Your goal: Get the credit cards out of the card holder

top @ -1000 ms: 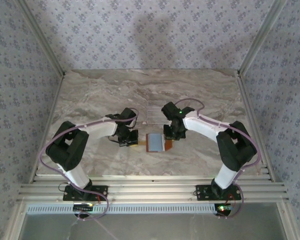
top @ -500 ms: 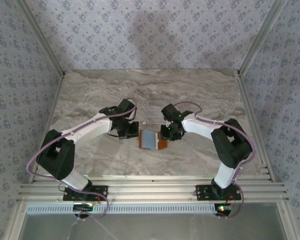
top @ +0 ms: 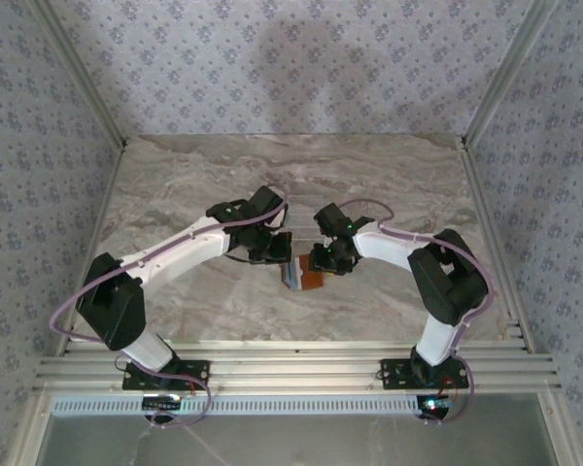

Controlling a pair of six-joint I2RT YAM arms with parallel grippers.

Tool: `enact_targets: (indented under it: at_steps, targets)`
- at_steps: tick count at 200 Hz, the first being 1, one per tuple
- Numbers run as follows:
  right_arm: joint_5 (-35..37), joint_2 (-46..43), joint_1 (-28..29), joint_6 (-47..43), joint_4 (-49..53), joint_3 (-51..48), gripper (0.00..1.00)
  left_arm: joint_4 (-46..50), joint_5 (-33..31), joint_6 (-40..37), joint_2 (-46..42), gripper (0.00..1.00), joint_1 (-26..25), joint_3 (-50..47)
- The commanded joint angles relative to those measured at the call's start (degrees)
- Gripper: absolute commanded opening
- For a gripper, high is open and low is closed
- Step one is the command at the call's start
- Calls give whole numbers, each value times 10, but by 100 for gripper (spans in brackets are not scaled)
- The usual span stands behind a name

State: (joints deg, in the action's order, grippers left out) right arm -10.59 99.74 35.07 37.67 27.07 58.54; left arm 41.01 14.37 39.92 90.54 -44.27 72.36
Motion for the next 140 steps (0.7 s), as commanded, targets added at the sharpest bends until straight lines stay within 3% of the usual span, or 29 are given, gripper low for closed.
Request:
enact_targets:
  at_steps: [1,96,140]
  targets:
    - [53,-29,-20,-9,64,-16,44,23,11,0,4,5,-2,21]
    - [45,-78,-50,-11,59,-29,46,23,29,-3,17,5,-8,55]
    - [10,-89,-44,-12,40,-29,51,46,-8,-7,22,5,-8,46]
